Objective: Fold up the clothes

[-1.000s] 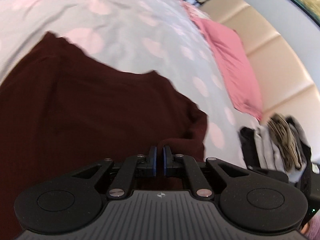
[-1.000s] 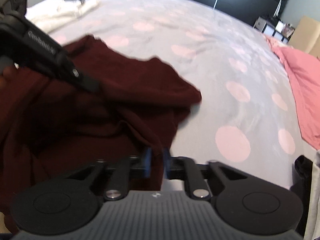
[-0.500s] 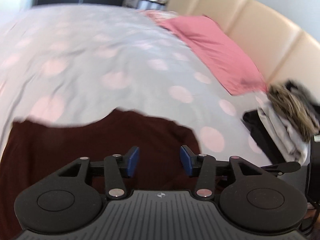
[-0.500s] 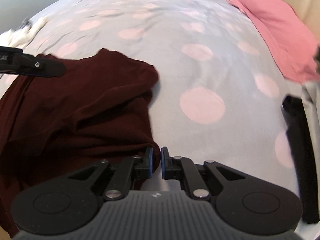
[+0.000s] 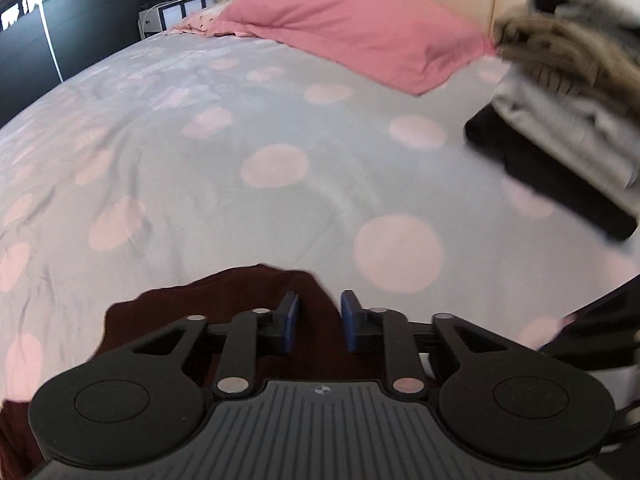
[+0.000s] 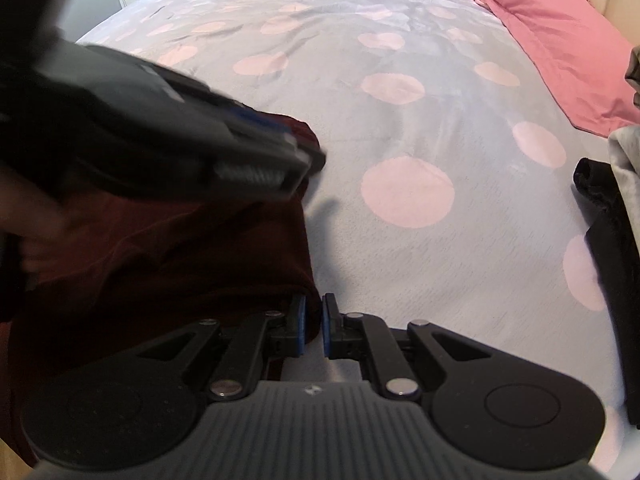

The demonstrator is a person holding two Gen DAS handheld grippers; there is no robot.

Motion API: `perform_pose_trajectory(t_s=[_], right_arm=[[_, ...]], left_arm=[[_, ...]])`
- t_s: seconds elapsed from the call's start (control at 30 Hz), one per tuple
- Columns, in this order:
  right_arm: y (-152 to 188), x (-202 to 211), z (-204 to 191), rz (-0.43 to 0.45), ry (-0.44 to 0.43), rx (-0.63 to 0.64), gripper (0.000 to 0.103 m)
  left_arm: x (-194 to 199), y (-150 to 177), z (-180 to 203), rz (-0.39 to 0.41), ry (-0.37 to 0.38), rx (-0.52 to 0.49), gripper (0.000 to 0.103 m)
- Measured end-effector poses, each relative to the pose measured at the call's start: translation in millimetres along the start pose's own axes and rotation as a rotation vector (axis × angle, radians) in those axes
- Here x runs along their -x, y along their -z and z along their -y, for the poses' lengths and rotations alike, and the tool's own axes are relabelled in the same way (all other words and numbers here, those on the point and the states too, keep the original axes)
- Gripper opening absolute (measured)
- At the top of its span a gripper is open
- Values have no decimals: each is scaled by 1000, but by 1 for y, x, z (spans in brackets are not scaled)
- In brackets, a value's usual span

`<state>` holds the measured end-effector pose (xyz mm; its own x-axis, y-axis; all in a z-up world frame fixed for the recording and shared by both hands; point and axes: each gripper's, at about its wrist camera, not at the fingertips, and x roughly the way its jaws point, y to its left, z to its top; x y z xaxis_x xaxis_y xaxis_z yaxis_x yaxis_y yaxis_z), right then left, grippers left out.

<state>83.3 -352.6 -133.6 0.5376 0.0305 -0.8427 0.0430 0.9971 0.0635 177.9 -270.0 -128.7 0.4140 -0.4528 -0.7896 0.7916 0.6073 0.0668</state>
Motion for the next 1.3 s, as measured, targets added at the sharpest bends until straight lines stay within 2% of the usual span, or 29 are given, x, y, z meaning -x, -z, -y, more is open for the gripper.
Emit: perform_pose_trajectory(t_s=[0.13,0.2,0.27,0.37,0.5,0.53,0.6,0.7,0.83,0.97,1.23,1.3], right_arm=[[1,-2,3,-3,-6,-7,9],[1,-2,4,-7,-6,-11,9],[1,-4,5,-9,-6,-17,9],[-2,-8,6,-11,-9,-22,9],[-1,-10,8,-12,-17,-30,9],[-1,-10,8,-12,-18,-32,9],[0,-10,8,-12,-19,-34,9],[0,-9,8,-11,-19,-38,9],[1,-10,8,-9,-20,-37,9],[1,-12,9,-6,-24,-34,9],[1,-12,13,-7,-11,-45,9],[2,-12,16,-9,-14,-63,9]], left_arm=[[-8,-1,-25,-4,-42,35,13],[-13,-6,-36,1,-114,40,9],[-18,-9,-51,-13,-122,76,9],[-15,-12,-62,-13,-114,112,9],[10,-16,-52,47,-8,121,9],[16,-17,-49,61,16,117,12],[23,-18,-28,73,22,28,19],[20,-17,-2,69,16,-94,21],[9,-15,-19,42,32,4,21],[-1,-13,-37,16,47,101,6],[-21,-10,-73,-35,78,296,4],[-16,-7,-84,-16,80,346,3]])
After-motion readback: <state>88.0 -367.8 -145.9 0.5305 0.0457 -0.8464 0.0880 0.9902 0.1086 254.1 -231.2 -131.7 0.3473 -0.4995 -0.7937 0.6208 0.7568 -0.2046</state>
